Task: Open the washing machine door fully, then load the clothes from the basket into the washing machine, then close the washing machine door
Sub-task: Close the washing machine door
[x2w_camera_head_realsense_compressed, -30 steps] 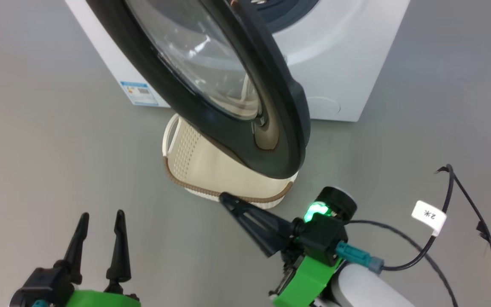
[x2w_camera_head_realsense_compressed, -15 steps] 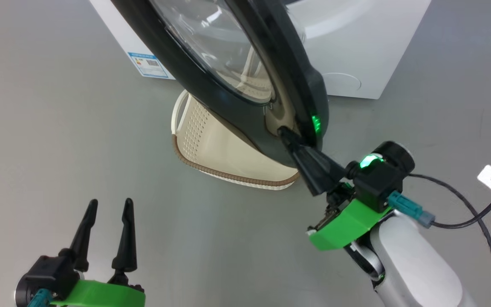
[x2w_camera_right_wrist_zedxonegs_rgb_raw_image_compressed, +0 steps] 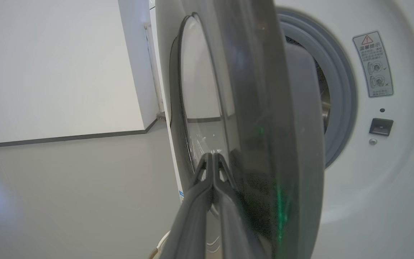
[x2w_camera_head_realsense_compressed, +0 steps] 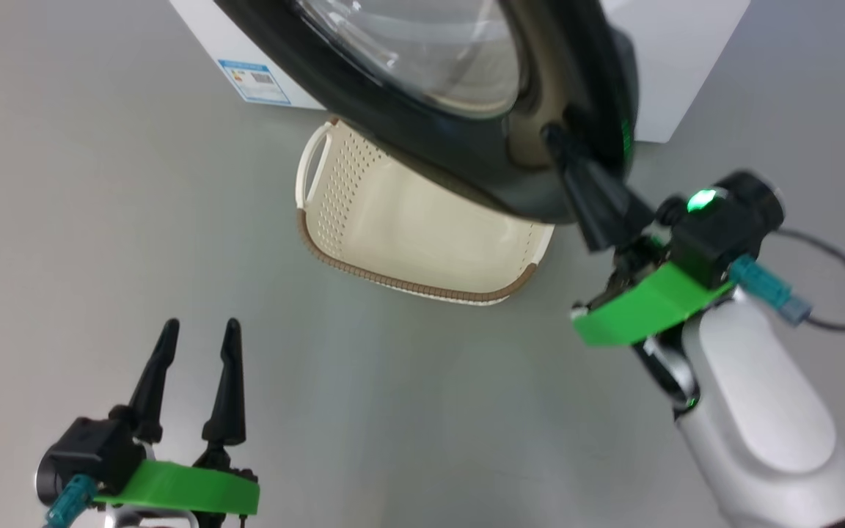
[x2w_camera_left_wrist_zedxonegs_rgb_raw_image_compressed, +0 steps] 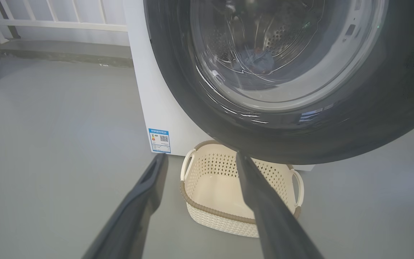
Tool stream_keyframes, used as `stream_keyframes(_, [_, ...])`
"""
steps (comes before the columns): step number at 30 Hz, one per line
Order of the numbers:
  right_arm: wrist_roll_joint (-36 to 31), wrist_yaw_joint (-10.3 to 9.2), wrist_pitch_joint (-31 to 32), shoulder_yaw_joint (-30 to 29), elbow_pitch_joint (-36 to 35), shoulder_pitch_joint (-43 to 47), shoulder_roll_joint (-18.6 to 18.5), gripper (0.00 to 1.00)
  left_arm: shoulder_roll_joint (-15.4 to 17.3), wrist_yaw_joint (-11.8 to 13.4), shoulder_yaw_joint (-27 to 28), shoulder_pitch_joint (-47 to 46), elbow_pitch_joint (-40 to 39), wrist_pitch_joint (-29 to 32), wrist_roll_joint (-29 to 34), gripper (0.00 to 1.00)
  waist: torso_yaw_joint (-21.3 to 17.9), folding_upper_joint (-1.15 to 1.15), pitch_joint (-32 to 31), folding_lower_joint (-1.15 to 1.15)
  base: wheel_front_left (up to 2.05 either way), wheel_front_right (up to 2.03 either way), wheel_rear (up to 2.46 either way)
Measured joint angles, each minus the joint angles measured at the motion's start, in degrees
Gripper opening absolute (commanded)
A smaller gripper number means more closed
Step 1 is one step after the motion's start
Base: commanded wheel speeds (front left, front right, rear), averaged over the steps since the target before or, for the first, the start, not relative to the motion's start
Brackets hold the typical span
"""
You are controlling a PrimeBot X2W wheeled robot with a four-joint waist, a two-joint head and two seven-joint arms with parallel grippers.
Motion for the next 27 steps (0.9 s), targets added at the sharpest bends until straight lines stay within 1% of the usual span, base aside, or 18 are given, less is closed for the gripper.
stream_keyframes(14, [-0.22, 0.00, 0.01, -4.87, 6.48, -13.66, -3.88, 0.00, -0.14, 0.02, -2.76, -2.59, -0.16, 0.00, -1.79, 1.00, 1.31, 0.00, 5.12, 0.00, 0.00, 0.00, 0.00])
stream_keyframes(20, [-0.29, 0.01, 0.11, -5.19, 10.03, -20.56, -6.30, 0.00, -0.16, 0.02, -4.76, -4.86, -0.29, -0.01, -3.05, 1.00, 2.25, 0.00, 7.81, 0.00, 0.00, 0.00, 0.00])
stream_keyframes(21, [-0.40, 0.01, 0.29, -5.34, 11.02, -23.07, -7.21, 0.00, -0.16, 0.02, -5.71, -5.21, -0.31, 0.00, -3.55, 1.00, 2.65, 0.00, 8.82, 0.00, 0.00, 0.00, 0.00])
stream_keyframes(27, [-0.41, 0.01, 0.63, -7.24, 13.77, -29.78, -9.66, 0.00, -0.26, 0.08, -7.47, -6.94, -0.29, -0.01, -4.13, 1.00, 4.26, 0.00, 11.59, 0.00, 0.00, 0.00, 0.00])
